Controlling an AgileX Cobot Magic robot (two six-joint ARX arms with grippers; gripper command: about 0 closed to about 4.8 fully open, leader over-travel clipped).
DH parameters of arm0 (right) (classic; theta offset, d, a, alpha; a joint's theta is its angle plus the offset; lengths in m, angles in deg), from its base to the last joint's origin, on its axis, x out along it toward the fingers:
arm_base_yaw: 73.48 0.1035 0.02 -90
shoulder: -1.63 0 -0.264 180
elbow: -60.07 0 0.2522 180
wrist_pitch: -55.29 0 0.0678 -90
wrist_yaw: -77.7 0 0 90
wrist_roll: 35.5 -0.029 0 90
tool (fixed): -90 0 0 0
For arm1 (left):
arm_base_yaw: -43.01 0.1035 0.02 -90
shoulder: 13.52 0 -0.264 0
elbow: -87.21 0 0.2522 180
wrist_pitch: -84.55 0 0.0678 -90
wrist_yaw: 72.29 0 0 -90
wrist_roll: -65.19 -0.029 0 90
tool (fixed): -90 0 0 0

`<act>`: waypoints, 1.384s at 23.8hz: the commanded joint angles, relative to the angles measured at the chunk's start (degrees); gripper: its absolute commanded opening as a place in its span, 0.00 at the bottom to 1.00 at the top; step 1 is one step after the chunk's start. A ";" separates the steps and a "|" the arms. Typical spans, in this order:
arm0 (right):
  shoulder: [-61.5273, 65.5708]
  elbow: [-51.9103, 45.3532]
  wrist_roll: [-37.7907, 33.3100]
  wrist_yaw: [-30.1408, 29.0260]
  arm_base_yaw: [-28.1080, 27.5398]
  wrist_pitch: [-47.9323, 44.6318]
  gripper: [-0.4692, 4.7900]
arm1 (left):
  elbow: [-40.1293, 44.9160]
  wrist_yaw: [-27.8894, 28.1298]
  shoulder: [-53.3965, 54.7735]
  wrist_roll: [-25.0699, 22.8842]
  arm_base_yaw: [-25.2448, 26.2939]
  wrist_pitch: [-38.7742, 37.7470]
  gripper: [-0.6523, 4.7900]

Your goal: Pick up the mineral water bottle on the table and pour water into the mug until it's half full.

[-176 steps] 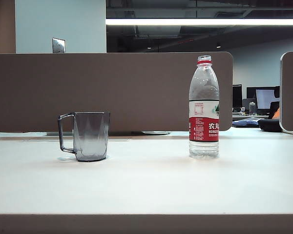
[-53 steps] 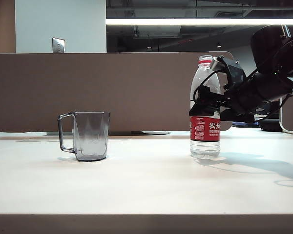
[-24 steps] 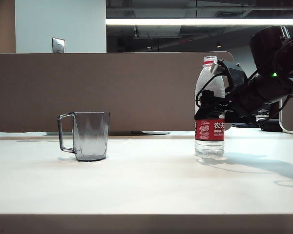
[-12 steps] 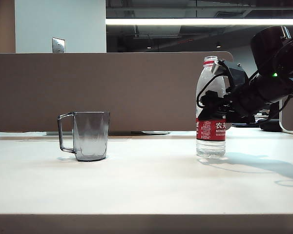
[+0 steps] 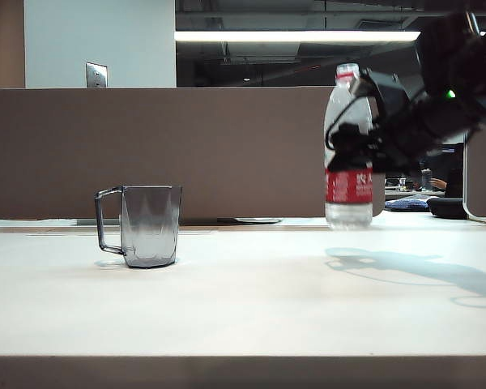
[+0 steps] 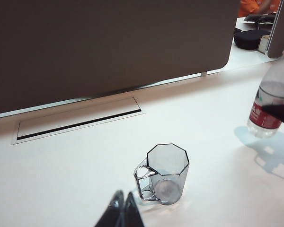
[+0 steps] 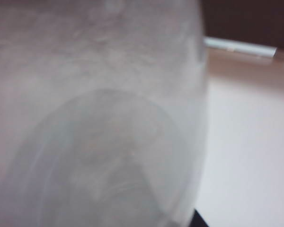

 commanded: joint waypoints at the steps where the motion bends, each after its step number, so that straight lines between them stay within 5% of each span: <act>1: -1.16 3.69 5.09 1.88 1.77 5.31 0.62 | -0.31 0.04 -0.02 -0.22 -0.02 0.66 0.11; 12: -1.16 17.66 20.90 15.12 12.02 22.51 0.62 | -0.33 0.11 -0.02 -0.22 0.00 0.68 0.12; 24: -1.16 20.20 39.80 27.78 19.52 22.88 0.62 | -0.33 0.07 -0.04 -0.20 -0.02 0.66 0.12; 33: -0.44 20.20 50.58 29.18 22.36 18.99 0.62 | -0.33 0.00 -0.04 -0.15 -0.02 0.66 0.12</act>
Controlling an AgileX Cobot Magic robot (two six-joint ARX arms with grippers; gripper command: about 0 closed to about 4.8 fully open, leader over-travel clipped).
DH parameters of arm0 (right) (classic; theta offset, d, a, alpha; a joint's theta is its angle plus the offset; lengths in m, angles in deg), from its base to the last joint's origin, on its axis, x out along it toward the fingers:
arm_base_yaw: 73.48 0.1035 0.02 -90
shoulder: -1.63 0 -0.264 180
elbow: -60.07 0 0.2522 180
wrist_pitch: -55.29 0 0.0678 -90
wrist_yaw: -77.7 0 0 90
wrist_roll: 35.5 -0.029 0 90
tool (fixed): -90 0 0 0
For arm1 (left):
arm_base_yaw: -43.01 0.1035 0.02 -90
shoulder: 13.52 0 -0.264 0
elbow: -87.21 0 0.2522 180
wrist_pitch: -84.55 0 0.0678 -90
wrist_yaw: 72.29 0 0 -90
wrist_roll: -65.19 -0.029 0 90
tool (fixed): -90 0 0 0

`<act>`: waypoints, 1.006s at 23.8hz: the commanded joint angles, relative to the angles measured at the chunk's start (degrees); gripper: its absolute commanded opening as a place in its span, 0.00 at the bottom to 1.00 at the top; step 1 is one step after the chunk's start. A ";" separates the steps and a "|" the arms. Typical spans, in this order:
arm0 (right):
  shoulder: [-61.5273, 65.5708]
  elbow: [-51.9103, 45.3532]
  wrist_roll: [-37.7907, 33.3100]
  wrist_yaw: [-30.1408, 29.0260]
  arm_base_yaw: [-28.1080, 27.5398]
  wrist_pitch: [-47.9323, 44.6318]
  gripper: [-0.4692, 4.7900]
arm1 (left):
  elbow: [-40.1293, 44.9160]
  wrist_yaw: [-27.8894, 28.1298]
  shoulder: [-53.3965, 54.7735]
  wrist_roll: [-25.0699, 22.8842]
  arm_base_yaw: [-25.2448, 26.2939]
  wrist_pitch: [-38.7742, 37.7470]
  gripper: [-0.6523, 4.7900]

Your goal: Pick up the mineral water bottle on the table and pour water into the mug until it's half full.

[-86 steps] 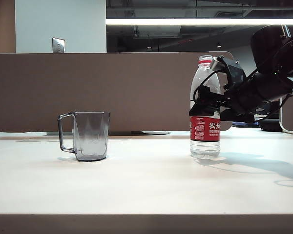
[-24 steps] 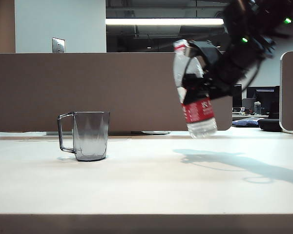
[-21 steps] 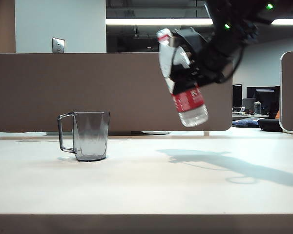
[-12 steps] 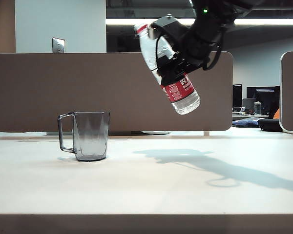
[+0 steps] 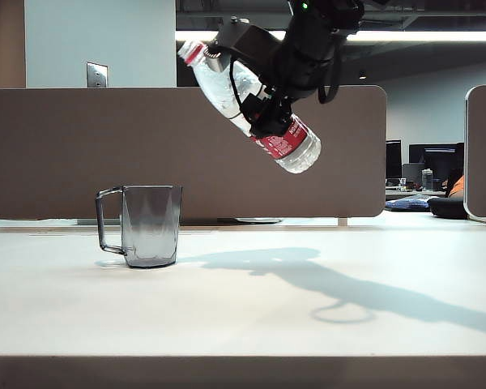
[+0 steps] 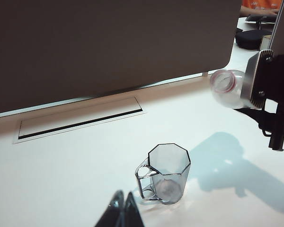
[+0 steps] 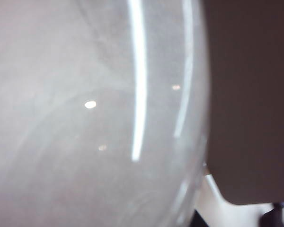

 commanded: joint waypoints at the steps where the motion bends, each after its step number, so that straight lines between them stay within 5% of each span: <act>1: -0.07 0.63 4.59 0.74 0.50 -5.38 0.62 | -0.33 -0.22 -0.09 -0.17 -0.04 0.66 0.12; 24: 8.81 0.68 23.12 3.41 1.77 -15.67 0.61 | -0.33 -0.22 -0.09 -0.15 -0.07 0.68 0.12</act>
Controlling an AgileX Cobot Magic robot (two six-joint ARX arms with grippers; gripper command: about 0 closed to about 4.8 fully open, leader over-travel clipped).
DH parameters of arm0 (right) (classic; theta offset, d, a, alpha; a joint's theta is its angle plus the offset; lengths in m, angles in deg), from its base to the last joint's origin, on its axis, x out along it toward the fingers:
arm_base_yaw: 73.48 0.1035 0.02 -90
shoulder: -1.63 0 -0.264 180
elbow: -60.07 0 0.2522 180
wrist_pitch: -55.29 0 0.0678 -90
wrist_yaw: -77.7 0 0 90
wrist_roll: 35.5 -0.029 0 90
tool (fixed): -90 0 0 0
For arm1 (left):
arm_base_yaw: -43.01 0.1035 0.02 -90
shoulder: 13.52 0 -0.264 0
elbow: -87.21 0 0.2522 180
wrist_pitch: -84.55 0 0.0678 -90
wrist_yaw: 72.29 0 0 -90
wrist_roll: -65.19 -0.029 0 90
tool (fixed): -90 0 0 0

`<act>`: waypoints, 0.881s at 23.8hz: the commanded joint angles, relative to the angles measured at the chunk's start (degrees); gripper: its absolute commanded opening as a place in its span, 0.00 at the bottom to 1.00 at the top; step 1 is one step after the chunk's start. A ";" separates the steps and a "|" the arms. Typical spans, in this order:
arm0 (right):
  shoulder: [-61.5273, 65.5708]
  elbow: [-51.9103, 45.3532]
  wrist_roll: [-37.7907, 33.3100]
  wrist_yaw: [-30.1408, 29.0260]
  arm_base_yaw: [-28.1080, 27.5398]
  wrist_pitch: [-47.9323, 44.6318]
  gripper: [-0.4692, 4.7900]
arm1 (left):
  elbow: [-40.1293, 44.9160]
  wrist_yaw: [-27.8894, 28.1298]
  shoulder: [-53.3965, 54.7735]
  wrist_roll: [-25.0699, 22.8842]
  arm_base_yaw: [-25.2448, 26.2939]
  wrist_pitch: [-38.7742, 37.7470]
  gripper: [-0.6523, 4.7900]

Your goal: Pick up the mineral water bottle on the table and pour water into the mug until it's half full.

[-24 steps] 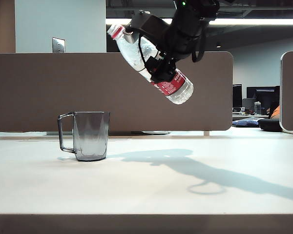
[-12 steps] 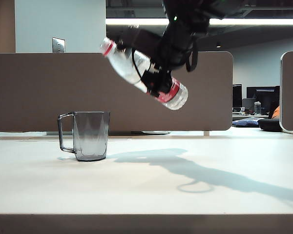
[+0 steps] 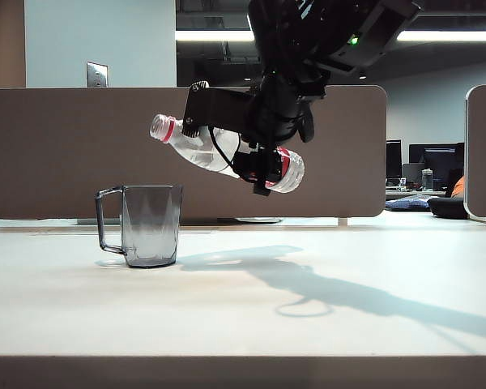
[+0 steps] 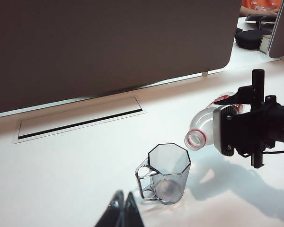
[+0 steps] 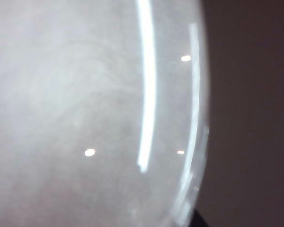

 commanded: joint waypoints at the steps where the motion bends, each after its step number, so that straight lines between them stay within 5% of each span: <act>1: -0.57 0.68 2.12 0.87 0.11 -5.88 0.61 | -0.33 -0.22 -0.07 -0.15 -0.04 0.68 0.12; 21: 7.32 8.31 7.08 6.62 -0.52 -6.64 0.61 | -0.33 -1.57 -1.46 0.22 -1.27 -1.01 0.12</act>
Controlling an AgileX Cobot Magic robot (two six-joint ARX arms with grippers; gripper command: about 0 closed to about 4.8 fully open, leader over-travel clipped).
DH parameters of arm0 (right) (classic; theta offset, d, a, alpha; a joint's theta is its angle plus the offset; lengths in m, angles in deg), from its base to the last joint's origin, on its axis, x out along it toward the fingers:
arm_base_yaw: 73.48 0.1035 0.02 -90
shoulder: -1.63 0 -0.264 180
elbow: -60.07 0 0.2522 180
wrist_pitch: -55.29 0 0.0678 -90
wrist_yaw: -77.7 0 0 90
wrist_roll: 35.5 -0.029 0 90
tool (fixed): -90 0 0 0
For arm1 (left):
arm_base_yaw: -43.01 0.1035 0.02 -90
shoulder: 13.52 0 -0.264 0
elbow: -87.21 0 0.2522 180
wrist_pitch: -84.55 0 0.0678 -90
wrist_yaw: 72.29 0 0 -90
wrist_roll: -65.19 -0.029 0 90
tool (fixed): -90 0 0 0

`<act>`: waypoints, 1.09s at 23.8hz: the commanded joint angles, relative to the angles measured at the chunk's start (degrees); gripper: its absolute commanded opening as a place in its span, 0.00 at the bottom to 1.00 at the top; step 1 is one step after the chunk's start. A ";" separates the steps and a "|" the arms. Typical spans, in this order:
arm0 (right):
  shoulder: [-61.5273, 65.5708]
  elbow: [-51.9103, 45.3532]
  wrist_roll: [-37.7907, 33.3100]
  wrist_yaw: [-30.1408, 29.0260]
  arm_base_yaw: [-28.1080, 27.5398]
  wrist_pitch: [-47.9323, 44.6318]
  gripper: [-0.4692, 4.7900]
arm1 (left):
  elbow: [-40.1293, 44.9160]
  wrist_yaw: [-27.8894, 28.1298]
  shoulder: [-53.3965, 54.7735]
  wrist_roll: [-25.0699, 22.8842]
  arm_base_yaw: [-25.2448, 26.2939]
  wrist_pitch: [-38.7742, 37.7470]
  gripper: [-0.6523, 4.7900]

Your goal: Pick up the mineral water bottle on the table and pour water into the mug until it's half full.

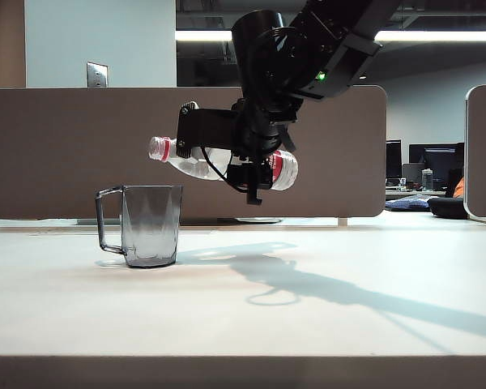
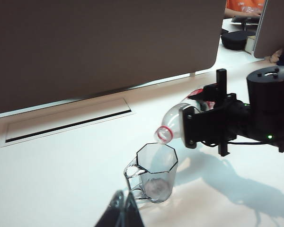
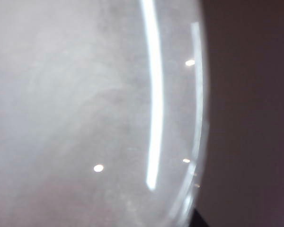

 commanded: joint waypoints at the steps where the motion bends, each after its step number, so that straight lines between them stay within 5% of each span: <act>1: -0.94 0.66 1.62 1.55 -0.44 -2.82 0.60 | -0.33 -0.24 -0.02 -0.02 0.00 0.37 0.12; 16: -0.98 0.66 9.81 0.24 -0.90 -3.69 0.58 | -0.33 -0.20 -0.20 -0.07 -2.56 -1.40 0.12; 18: -0.98 0.66 10.05 0.48 -0.90 -3.69 0.48 | -0.33 -0.24 -0.20 -0.02 -2.56 -1.42 0.12; 26: -0.98 0.66 9.57 1.75 -0.92 -3.65 0.55 | -0.33 -0.24 -1.05 -0.04 -2.84 -1.64 0.12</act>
